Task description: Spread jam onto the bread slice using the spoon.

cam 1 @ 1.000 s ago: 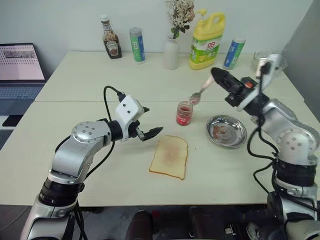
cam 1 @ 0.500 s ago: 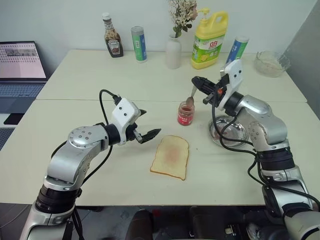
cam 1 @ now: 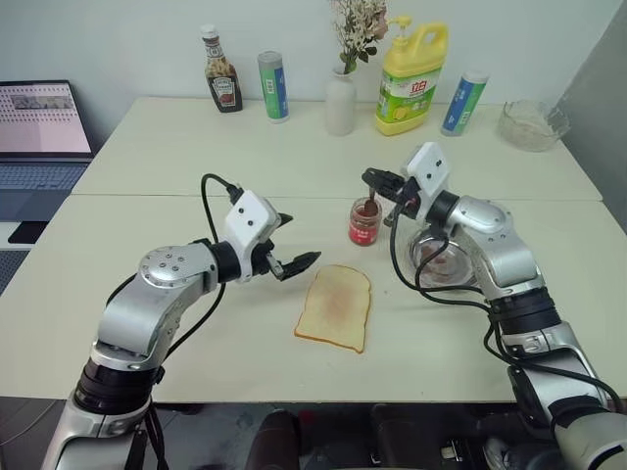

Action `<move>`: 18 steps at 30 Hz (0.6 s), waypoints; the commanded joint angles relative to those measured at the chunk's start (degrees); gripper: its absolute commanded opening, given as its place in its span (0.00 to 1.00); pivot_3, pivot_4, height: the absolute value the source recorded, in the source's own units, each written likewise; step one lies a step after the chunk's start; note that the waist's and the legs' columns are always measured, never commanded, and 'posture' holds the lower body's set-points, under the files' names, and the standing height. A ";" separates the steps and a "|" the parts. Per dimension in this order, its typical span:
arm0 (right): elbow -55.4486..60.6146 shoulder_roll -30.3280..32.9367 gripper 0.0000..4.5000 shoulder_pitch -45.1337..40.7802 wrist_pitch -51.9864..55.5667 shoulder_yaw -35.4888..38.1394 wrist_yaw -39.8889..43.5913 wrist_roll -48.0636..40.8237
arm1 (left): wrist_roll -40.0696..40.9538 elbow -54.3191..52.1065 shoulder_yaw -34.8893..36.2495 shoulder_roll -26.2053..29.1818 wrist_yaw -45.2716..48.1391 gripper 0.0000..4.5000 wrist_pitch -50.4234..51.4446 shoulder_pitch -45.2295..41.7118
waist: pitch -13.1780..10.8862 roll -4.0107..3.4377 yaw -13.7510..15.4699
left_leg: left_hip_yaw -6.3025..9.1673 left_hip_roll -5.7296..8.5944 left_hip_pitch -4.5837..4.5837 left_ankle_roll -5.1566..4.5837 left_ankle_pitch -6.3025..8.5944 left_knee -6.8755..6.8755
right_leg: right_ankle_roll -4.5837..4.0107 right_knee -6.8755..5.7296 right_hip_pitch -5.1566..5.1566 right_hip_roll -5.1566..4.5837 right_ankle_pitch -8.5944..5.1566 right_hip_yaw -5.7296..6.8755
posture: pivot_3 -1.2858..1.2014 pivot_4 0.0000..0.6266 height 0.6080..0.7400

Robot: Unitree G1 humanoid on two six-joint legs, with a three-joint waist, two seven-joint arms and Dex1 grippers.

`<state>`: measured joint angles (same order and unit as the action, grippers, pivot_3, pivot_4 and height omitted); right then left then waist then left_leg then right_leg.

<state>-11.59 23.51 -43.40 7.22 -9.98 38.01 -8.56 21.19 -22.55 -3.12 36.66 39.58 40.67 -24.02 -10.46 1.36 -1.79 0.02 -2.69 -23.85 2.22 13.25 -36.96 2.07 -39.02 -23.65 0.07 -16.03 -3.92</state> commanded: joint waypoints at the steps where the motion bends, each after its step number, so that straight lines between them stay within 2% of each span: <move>1: 0.71 -0.44 0.01 -0.62 -3.04 -0.32 0.82 2.13 | -0.58 -0.80 -0.55 -0.36 0.28 1.00 -1.66 -1.32 | 0.00 0.00 -0.01 | 0.00 0.00 0.00 0.00 0.00 0.00 | 0.00 0.00 0.00 0.00 0.00 0.00 | 0.52 0.24 1.00; 5: 0.18 -1.49 0.01 -0.25 -1.68 0.15 0.56 2.64 | -0.76 -0.35 -0.89 -0.41 0.27 1.00 -1.99 -1.61 | 0.00 0.00 0.00 | 0.01 -0.01 0.00 0.00 0.00 0.00 | 0.00 -0.02 0.00 0.00 0.00 0.01 | 0.52 0.24 1.00; 18: 0.38 -6.66 0.01 1.48 12.30 6.89 -4.24 -2.78 | -1.51 0.25 -1.03 -0.48 0.60 1.00 -2.76 -1.56 | 0.00 0.00 0.00 | 0.02 0.00 0.01 0.01 0.00 -0.01 | -0.01 -0.05 0.00 0.00 0.01 0.02 | 0.52 0.24 1.00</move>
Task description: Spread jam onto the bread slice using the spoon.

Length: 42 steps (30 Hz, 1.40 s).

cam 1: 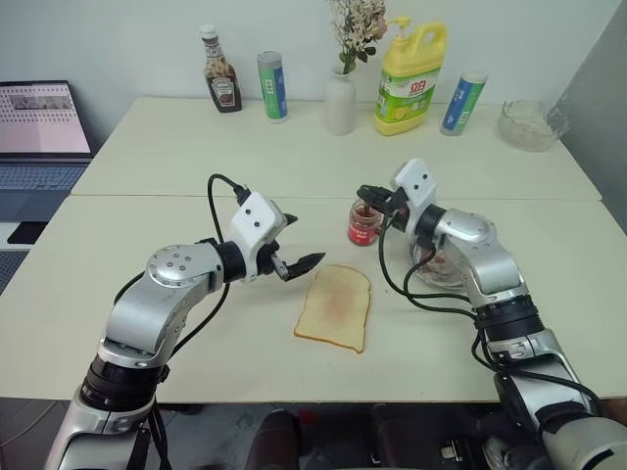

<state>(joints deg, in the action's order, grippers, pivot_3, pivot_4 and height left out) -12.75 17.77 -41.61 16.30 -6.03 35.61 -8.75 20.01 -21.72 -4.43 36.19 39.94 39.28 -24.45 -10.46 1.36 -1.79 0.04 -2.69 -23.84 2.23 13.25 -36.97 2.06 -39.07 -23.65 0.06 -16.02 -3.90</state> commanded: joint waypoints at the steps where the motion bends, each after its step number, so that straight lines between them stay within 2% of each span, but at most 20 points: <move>1: 1.65 -1.35 0.01 -0.29 4.87 3.73 -2.44 -3.29 | -0.38 -0.58 0.29 -0.04 0.25 1.00 -1.39 -1.12 | 0.00 0.00 0.00 | 0.00 0.00 0.00 0.00 0.00 0.00 | 0.00 -0.01 0.00 0.00 0.00 0.00 | 0.52 0.24 1.00; 14: 2.90 -6.76 0.01 -1.94 18.76 13.96 -11.32 -13.14 | -1.31 -0.64 0.04 -0.53 0.12 1.00 -1.77 -0.58 | 0.01 0.00 -0.03 | 0.00 0.00 0.03 0.00 0.00 -0.01 | 0.00 -0.02 0.04 0.00 0.00 0.00 | 0.52 0.24 1.00; 31: 7.83 -10.87 0.01 -2.91 27.37 21.88 -21.96 -22.95 | -1.97 0.47 -0.68 -0.44 0.62 1.00 -2.58 -1.01 | 0.01 0.00 -0.06 | 0.00 0.00 0.02 0.00 0.00 0.00 | 0.01 -0.01 0.03 0.00 0.01 0.00 | 0.52 0.24 1.00; 42: 7.03 -12.28 0.01 -4.03 31.09 27.56 -28.32 -29.16 | -2.35 0.78 -0.69 -0.50 0.92 1.00 -2.98 -0.93 | 0.01 0.00 -0.07 | 0.00 0.00 0.02 0.00 0.00 0.01 | 0.01 -0.01 0.03 0.00 0.01 0.00 | 0.52 0.24 1.00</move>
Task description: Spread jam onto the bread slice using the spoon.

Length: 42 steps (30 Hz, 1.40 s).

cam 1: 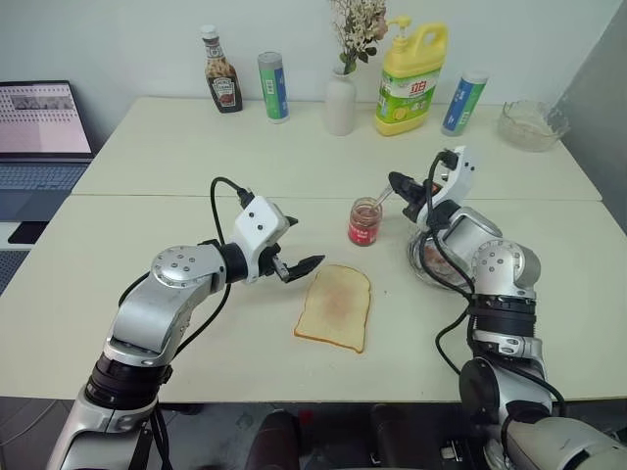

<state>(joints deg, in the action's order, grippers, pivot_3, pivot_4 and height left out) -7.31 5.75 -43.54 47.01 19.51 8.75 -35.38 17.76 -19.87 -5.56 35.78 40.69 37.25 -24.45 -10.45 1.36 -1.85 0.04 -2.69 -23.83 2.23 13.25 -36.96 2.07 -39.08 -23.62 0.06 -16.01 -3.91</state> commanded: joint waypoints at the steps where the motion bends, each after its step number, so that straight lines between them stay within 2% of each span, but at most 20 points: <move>1: 1.36 -0.49 0.01 -2.29 0.79 2.70 -2.14 -3.42 | -0.13 -1.07 0.43 -0.07 0.18 1.00 -0.97 -0.91 | 0.00 0.00 0.00 | 0.00 0.00 0.00 0.00 0.00 0.00 | 0.00 0.00 0.00 0.00 0.00 0.00 | 0.52 0.24 1.00; 23: 0.20 -1.81 0.01 -4.28 3.94 8.09 -9.98 -13.30 | -0.41 -0.95 0.28 -0.09 0.23 1.00 -1.44 -0.81 | 0.00 0.00 -0.02 | -0.01 0.00 -0.01 0.00 0.00 0.01 | 0.00 0.01 0.00 0.00 0.00 0.00 | 0.52 0.24 1.00; 42: -0.53 0.37 0.01 -4.47 6.91 12.62 -15.26 -21.89 | 0.16 -0.71 1.54 0.21 0.41 1.00 -1.69 -0.63 | 0.00 0.00 -0.06 | -0.01 0.00 -0.02 -0.01 0.00 0.02 | 0.00 0.02 -0.01 0.00 0.00 0.00 | 0.52 0.24 1.00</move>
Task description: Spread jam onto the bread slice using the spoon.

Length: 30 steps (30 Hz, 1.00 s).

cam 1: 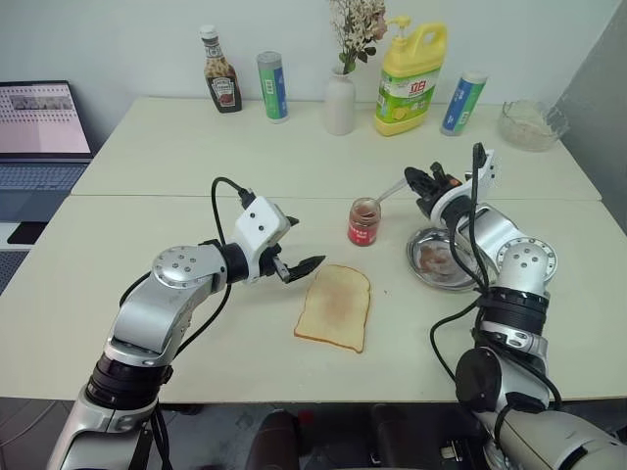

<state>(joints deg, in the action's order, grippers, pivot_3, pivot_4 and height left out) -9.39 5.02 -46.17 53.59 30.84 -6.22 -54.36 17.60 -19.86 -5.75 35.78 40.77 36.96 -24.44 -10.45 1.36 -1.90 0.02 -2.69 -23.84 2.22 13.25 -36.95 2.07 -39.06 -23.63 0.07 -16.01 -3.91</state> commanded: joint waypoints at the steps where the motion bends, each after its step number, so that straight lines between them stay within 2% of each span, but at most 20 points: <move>1: 1.57 1.25 0.01 -1.79 0.35 1.36 -0.46 -3.37 | 0.34 -0.67 1.84 0.29 0.40 1.00 -1.47 -0.62 | 0.00 0.00 -0.01 | 0.00 0.00 0.00 0.00 0.00 0.00 | 0.00 0.00 0.00 0.00 0.00 0.00 | 0.52 0.24 1.00; 7: 1.65 1.96 0.01 -1.59 -0.07 0.80 -0.40 -3.94 | 0.24 -0.39 1.99 0.24 0.65 1.00 -1.79 -0.78 | 0.00 0.00 -0.01 | -0.01 0.00 0.00 0.00 0.00 0.00 | 0.00 0.00 0.00 0.00 0.00 -0.01 | 0.52 0.24 1.00; 14: 8.19 6.55 0.01 0.33 -6.60 -11.31 8.99 6.88 | 0.18 -0.73 1.88 0.16 0.81 1.00 -1.72 -0.65 | 0.00 0.00 -0.04 | -0.01 0.00 -0.01 0.00 0.00 0.01 | 0.01 0.03 -0.01 0.01 -0.01 -0.01 | 0.52 0.24 1.00; 18: 13.77 10.55 0.01 2.25 -13.91 -23.43 17.67 17.33 | 0.08 -0.71 1.65 0.05 0.99 1.00 -1.76 -0.69 | 0.00 0.00 -0.03 | 0.00 -0.01 -0.02 0.00 0.00 0.02 | 0.01 0.03 -0.04 0.02 -0.01 -0.01 | 0.52 0.24 1.00; 30: 13.75 15.95 0.01 5.29 -28.67 -35.48 29.05 34.90 | 0.21 -0.90 1.70 -0.09 0.95 1.00 -1.60 -0.51 | 0.00 0.00 0.07 | 0.01 0.00 -0.03 0.00 0.00 -0.01 | 0.01 0.02 -0.04 0.00 0.00 0.01 | 0.52 0.24 1.00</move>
<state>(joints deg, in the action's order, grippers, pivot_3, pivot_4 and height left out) 2.11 20.43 -40.92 28.42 -3.74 21.28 -21.67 17.62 -19.59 -5.19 35.79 41.83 36.52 -24.41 -10.45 1.36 -1.83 0.04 -2.69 -23.87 2.21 13.26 -36.95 2.08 -39.04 -23.66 0.07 -16.02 -3.90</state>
